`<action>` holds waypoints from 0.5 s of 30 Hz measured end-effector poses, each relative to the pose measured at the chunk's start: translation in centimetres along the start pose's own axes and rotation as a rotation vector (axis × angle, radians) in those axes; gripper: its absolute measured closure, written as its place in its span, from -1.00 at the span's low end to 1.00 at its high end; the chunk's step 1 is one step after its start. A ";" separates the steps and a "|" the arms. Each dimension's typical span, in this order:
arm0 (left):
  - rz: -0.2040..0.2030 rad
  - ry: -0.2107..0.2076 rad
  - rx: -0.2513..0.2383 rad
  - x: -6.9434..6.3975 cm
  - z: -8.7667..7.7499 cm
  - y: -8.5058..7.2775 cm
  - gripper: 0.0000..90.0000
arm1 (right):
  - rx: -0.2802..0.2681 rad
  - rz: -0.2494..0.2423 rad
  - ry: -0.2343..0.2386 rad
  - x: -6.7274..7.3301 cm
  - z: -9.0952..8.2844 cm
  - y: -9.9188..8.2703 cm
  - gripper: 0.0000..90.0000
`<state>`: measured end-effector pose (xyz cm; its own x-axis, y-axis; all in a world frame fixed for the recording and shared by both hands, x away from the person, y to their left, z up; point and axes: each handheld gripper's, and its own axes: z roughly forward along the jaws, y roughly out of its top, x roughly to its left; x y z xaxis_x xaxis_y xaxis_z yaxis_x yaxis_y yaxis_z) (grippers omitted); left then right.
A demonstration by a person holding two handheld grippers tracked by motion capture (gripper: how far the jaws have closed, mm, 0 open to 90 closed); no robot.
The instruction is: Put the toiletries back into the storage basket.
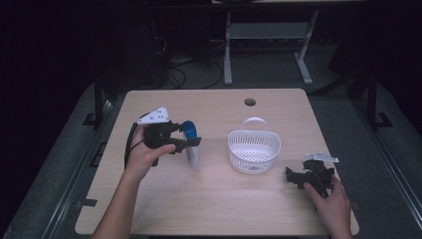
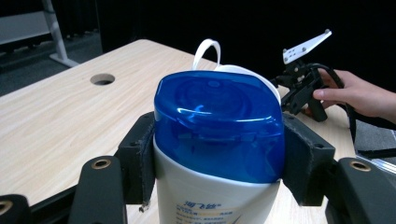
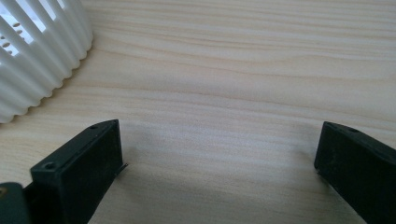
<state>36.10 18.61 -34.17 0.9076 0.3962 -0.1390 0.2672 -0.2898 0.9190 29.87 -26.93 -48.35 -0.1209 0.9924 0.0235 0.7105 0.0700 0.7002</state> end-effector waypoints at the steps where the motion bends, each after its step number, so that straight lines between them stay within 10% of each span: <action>1: 0.000 0.000 0.000 0.0 0.0 0.0 -0.17 | 0.000 0.000 0.000 0.0 0.0 0.0 -0.99; 15: 0.057 -0.034 -0.035 -0.9 1.0 3.8 -0.17 | 0.001 0.001 0.000 0.0 0.0 0.0 -0.99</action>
<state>36.65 16.31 -30.92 0.9317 0.3498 -0.0982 0.2041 -0.2804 0.9379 29.87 -26.92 -48.35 -0.1199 0.9925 0.0242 0.7114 0.0689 0.6994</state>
